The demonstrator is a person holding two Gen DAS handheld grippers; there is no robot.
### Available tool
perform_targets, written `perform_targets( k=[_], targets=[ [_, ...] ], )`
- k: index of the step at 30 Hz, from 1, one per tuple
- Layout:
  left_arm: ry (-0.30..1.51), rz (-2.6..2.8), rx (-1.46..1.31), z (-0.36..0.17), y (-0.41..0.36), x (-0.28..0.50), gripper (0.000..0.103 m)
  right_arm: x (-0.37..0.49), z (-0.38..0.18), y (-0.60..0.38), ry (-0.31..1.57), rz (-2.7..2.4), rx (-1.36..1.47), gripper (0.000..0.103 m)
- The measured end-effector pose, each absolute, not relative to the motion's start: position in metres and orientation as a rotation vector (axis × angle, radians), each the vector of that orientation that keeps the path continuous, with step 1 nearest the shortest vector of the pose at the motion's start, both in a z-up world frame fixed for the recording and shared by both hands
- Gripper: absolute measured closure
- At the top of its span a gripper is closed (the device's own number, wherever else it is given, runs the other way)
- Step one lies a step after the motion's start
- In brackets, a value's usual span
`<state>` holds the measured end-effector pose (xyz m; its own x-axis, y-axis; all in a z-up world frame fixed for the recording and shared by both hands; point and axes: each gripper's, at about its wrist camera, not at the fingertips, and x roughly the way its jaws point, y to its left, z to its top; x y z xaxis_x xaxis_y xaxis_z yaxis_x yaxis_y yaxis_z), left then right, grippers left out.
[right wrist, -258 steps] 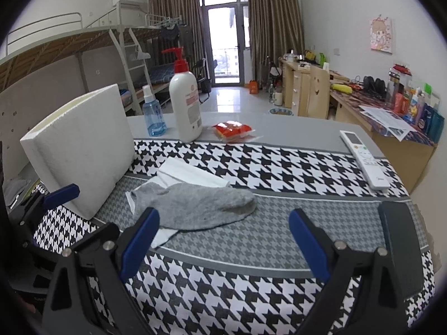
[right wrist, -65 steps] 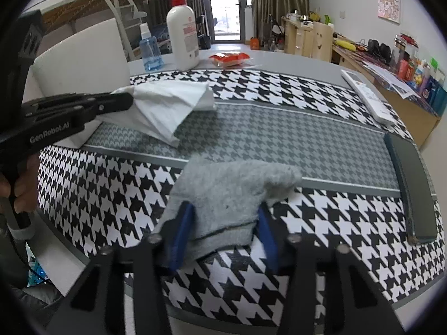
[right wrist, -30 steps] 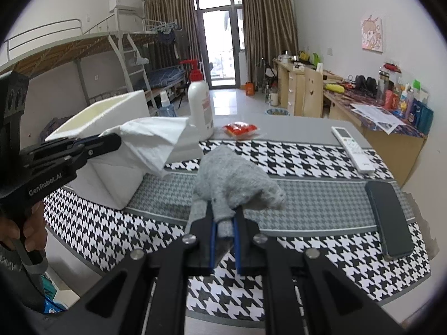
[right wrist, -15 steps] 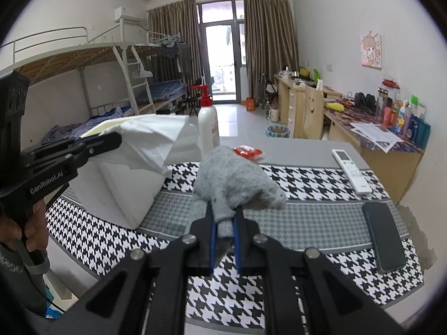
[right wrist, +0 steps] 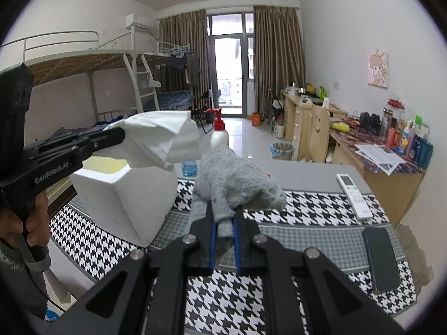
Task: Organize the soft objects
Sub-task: 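Carry the white towel and grey sock to the foam box with both tools, then open the left tool over the box to drop the white towel in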
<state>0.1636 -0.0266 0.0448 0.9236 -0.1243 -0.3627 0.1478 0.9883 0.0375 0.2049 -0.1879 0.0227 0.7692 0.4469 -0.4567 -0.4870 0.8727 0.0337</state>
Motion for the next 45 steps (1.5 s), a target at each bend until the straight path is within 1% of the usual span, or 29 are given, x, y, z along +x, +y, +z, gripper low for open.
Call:
perform_targets(
  k=[9, 15, 27, 34, 45],
  targets=[
    [0.305, -0.035, 0.05, 0.064, -0.004, 0.156, 0.099, 0.204, 0.031, -0.174, 0.441, 0.551, -0.093, 0.09],
    [0.302, 0.019, 0.027, 0.065, 0.014, 0.157, 0.099, 0.205, 0.034, -0.162, 0.43, 0.589, -0.099, 0.09],
    [0.323, 0.135, -0.002, 0.054, 0.043, 0.166, 0.099, 0.205, 0.037, -0.135, 0.419, 0.657, -0.124, 0.09],
    [0.368, 0.165, -0.035, 0.042, 0.063, 0.177, 0.099, 0.208, 0.034, -0.126, 0.422, 0.677, -0.136, 0.09],
    [0.418, 0.172, -0.034, 0.027, 0.07, 0.186, 0.099, 0.208, 0.035, -0.116, 0.428, 0.685, -0.151, 0.09]
  ],
)
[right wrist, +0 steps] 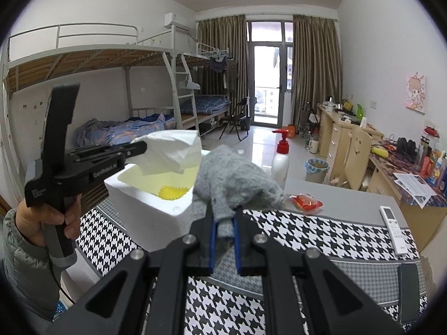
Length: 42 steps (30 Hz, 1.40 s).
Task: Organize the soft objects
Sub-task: 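Open the left tool over the box to drop the white towel in, then lower the grey sock into the box and open the right tool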
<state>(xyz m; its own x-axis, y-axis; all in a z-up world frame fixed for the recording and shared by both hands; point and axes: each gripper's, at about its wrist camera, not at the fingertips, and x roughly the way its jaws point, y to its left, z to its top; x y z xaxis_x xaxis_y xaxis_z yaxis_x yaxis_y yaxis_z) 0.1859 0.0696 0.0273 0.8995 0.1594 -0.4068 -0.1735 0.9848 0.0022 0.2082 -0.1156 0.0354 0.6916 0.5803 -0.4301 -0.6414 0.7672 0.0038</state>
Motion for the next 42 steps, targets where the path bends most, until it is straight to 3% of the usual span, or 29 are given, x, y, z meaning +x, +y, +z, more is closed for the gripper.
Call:
perform_targets(
  k=[7, 8, 10, 12, 18, 26, 42],
  targets=[
    [0.461, 0.16, -0.053, 0.02, 0.077, 0.191, 0.094, 0.211, 0.034, -0.114, 0.436, 0.682, -0.153, 0.09],
    [0.466, 0.157, -0.052, 0.02, 0.078, 0.192, 0.088, 0.211, 0.034, -0.114, 0.437, 0.679, -0.156, 0.09],
    [0.467, 0.163, -0.05, 0.02, 0.079, 0.192, 0.065, 0.212, 0.035, -0.113, 0.437, 0.675, -0.157, 0.09],
    [0.458, 0.173, -0.055, 0.02, 0.081, 0.19, 0.03, 0.212, 0.035, -0.112, 0.438, 0.674, -0.156, 0.09],
    [0.431, 0.156, -0.074, 0.022, 0.085, 0.18, 0.007, 0.212, 0.037, -0.107, 0.433, 0.675, -0.151, 0.09],
    [0.419, 0.188, -0.078, 0.025, 0.095, 0.166, 0.001, 0.215, 0.044, -0.096, 0.419, 0.69, -0.149, 0.09],
    [0.385, 0.305, -0.121, 0.024, 0.13, 0.13, 0.001, 0.224, 0.055, -0.043, 0.421, 0.776, -0.184, 0.09]
  ],
)
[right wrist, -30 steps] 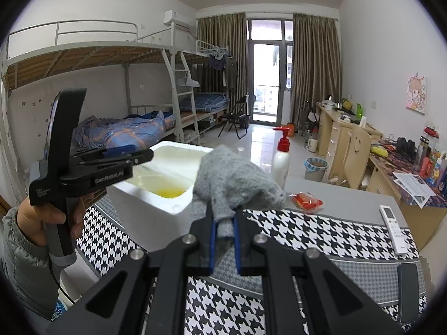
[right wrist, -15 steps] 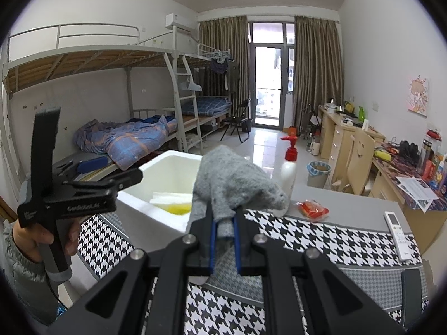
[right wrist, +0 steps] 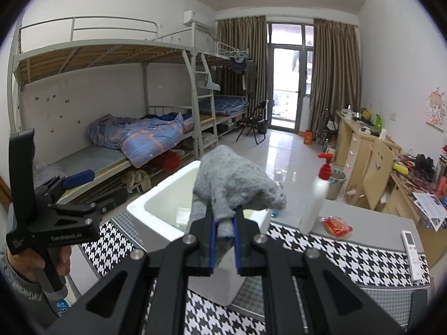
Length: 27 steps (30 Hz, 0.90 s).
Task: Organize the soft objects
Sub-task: 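Lower the grey sock into the box and open the right tool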
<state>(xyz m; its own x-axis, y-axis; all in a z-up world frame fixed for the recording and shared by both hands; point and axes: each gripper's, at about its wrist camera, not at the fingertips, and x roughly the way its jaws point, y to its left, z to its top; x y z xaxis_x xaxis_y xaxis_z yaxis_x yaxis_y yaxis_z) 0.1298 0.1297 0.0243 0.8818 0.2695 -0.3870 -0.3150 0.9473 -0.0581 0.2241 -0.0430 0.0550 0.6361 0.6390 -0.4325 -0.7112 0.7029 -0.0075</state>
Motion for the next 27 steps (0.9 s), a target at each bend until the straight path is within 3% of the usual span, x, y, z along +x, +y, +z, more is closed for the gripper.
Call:
perform_targets(
  k=[27],
  targets=[
    [0.36, 0.403, -0.11, 0.013, 0.144, 0.09, 0.001, 0.244, 0.042, 0.016, 0.498, 0.782, -0.211, 0.089]
  ],
)
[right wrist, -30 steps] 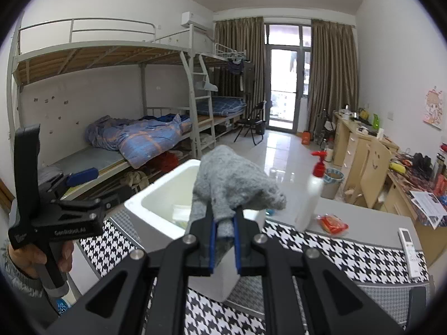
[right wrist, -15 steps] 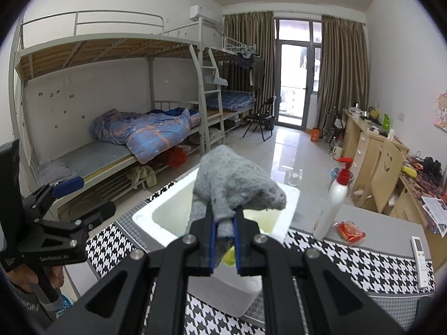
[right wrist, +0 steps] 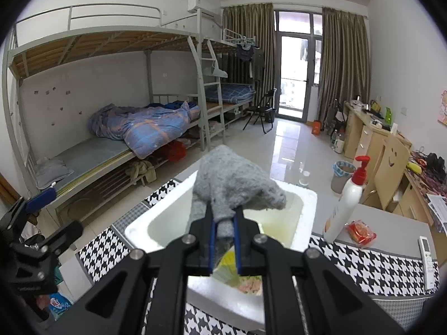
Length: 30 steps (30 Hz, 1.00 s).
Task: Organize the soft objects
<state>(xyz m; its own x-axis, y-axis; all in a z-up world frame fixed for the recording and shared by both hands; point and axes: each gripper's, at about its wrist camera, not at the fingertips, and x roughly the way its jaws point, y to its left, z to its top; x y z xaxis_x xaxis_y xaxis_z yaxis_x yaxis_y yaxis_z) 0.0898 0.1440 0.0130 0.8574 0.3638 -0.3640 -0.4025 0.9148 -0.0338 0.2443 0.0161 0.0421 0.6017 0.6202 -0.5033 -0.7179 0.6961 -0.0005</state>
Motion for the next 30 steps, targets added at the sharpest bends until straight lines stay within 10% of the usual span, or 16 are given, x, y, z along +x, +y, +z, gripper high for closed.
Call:
perform_targets(
  k=[4, 8, 23, 30],
  targets=[
    [0.365, 0.41, -0.116, 0.011, 0.147, 0.089, 0.001, 0.248, 0.037, 0.019, 0.528, 0.78, -0.214, 0.072],
    [0.365, 0.406, -0.121, 0.011, 0.146, 0.09, 0.001, 0.24, 0.037, 0.017, 0.492, 0.764, -0.227, 0.025],
    [0.34, 0.316, -0.092, 0.021, 0.111, 0.084, 0.001, 0.212, 0.05, -0.034, 0.459, 0.758, -0.151, 0.024],
    [0.324, 0.271, -0.07, 0.029, 0.086, 0.078, 0.001, 0.182, 0.057, -0.067, 0.362, 0.723, -0.13, 0.002]
  ],
)
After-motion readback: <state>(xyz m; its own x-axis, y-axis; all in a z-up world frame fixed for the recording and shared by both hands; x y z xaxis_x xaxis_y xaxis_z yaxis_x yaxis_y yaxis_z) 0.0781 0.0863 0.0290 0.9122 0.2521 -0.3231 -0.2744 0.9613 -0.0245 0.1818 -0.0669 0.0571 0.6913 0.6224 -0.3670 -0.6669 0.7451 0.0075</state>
